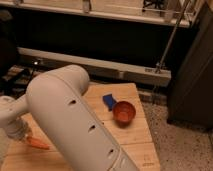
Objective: Drag the pepper across the table
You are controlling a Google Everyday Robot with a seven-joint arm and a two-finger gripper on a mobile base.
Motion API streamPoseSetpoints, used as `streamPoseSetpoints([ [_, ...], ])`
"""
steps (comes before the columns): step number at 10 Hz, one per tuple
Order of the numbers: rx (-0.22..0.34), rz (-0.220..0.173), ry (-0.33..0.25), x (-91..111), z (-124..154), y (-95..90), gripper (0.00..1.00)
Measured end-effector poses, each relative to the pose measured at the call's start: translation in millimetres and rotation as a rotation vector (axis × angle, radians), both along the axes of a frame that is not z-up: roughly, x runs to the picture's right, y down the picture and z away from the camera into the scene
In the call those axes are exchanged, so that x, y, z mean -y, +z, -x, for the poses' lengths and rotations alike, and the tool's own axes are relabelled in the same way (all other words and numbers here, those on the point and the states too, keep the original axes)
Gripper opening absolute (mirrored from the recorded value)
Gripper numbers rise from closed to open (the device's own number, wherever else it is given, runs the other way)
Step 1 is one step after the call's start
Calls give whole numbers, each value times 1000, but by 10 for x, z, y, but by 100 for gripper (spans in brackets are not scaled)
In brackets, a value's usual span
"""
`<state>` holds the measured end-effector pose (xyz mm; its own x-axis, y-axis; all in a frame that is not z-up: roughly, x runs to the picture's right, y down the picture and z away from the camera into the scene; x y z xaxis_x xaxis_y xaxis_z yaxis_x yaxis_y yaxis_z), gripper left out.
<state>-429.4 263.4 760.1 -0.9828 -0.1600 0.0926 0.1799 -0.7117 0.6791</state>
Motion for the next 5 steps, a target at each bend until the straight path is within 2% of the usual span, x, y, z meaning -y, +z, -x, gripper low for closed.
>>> streamPoseSetpoints([
  [5, 32, 6, -9, -9, 221, -39, 5],
])
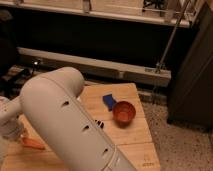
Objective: Drag the pepper across the table
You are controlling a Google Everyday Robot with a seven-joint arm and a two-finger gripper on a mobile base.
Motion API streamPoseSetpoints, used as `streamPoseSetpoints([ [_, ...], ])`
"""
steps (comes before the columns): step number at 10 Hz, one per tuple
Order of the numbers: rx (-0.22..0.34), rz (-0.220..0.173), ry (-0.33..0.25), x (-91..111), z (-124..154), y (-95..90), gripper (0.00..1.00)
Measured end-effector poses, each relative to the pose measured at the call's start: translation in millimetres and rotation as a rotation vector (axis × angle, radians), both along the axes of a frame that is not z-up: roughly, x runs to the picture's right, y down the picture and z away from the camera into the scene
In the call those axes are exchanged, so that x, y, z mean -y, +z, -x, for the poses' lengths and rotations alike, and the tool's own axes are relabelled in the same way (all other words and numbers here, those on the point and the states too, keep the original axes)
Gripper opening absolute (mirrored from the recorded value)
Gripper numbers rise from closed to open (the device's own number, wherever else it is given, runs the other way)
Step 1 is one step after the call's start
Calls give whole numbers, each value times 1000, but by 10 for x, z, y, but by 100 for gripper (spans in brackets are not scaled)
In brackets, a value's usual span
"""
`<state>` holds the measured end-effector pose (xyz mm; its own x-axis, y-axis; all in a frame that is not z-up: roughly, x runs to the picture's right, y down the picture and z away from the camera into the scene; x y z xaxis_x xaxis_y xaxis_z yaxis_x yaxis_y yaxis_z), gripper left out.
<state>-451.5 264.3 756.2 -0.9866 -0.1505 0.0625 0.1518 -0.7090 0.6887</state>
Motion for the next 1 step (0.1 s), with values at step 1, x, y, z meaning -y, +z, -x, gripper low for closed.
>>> streamPoseSetpoints([
  [1, 13, 22, 0, -18, 43, -37, 5],
])
